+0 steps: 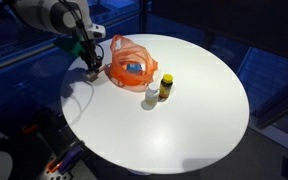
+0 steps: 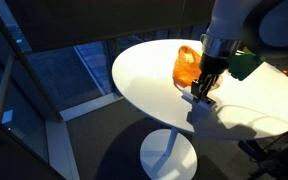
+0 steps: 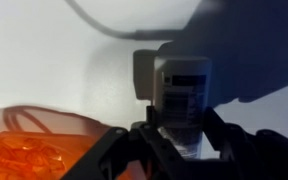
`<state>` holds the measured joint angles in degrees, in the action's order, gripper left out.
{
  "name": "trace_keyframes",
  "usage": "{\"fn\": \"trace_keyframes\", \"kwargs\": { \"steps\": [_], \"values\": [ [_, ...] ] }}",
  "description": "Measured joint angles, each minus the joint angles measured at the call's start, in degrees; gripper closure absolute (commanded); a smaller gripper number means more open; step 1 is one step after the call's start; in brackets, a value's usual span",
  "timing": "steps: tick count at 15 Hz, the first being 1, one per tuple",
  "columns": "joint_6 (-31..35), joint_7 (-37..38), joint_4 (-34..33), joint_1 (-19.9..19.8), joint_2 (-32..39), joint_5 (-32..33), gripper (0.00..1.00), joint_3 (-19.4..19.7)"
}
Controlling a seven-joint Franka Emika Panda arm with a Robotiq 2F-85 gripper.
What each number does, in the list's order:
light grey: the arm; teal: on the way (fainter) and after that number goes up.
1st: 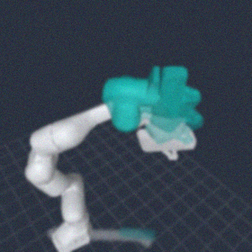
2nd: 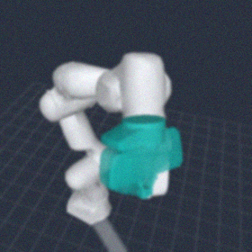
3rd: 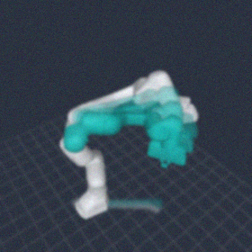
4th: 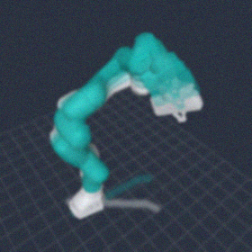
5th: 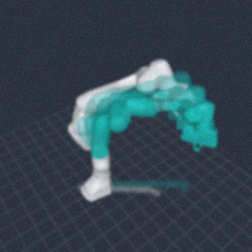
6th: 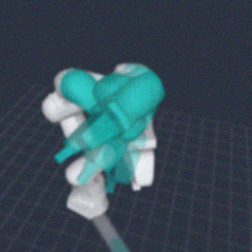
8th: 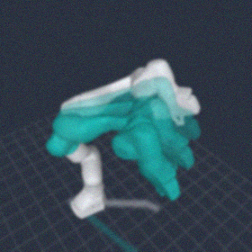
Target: Pick up the white bottle on the left side of the table and put it in the orange plastic bag.
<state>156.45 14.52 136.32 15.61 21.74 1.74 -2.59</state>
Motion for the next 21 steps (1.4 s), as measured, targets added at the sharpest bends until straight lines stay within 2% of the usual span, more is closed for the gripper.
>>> {"fn": "trace_keyframes", "kwargs": {
  "steps": [12, 21],
  "values": [
    [-0.42, 0.00, -0.31, -0.02, -6.75, 0.00, 0.75, -0.21],
    [-1.51, 0.00, -0.89, -2.55, -12.35, 0.00, 0.75, -0.22]
  ]
}}
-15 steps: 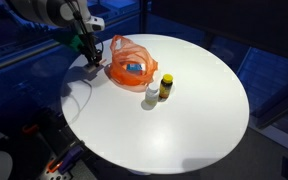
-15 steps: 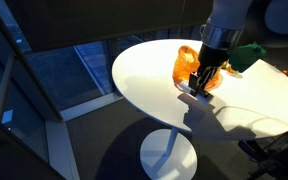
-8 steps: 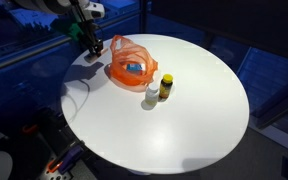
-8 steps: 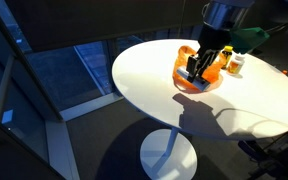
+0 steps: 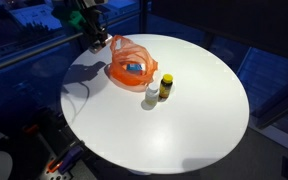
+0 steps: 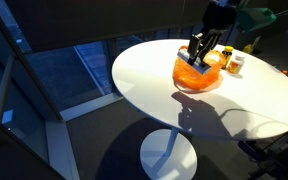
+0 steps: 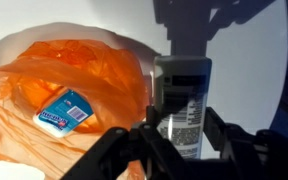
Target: Pick up the white bottle on the left side of the table and put it in the orange plastic bag.
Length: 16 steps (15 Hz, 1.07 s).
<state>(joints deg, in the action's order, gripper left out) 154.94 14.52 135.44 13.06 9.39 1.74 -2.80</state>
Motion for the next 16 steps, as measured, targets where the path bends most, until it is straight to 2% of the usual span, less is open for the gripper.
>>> {"fn": "trace_keyframes", "kwargs": {
  "steps": [8, 16],
  "values": [
    [-0.08, 0.00, -0.34, -3.01, -3.20, -0.07, 0.75, 0.05],
    [-0.26, 1.08, -0.49, -6.26, -3.15, -0.09, 0.75, 1.08]
  ]
}}
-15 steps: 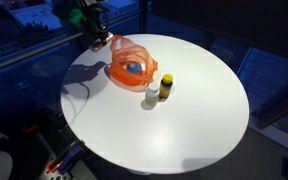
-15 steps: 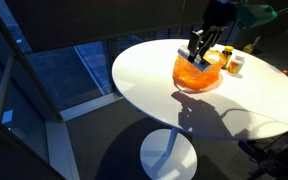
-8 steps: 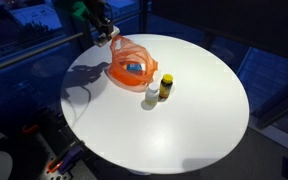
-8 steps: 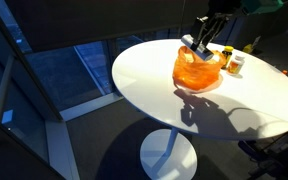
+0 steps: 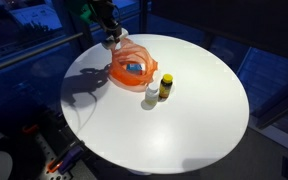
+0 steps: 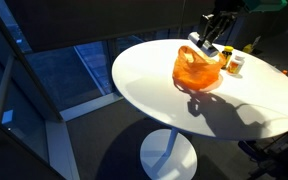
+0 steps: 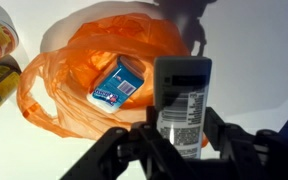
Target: Pick up the white bottle on the left side of the table and put it in the orange plastic bag.
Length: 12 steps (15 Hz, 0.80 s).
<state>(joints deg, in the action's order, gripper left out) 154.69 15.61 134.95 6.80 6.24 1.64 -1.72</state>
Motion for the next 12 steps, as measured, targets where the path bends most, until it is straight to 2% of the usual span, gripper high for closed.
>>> {"fn": "trace_keyframes", "kwargs": {
  "steps": [5, 12],
  "values": [
    [-0.50, 2.03, -0.89, -0.62, 1.54, 0.01, 0.75, 0.77],
    [-2.96, 4.76, -5.55, -0.74, 5.85, 0.04, 0.75, 2.26]
  ]
}}
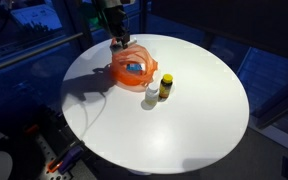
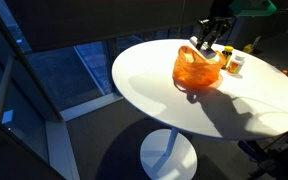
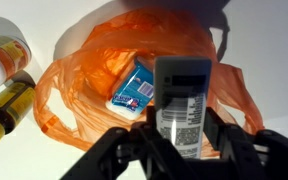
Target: Pick up the white bottle on the left side of the table and put it in the orange plastic bag.
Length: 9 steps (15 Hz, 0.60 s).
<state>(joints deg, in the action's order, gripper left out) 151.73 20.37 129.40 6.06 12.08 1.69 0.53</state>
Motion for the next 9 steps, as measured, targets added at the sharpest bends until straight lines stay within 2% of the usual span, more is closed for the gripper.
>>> {"fn": "trace_keyframes", "kwargs": {
  "steps": [9],
  "values": [
    [-0.94, 2.62, -4.71, 0.02, 5.46, 0.00, 0.75, 1.57]
  ]
}}
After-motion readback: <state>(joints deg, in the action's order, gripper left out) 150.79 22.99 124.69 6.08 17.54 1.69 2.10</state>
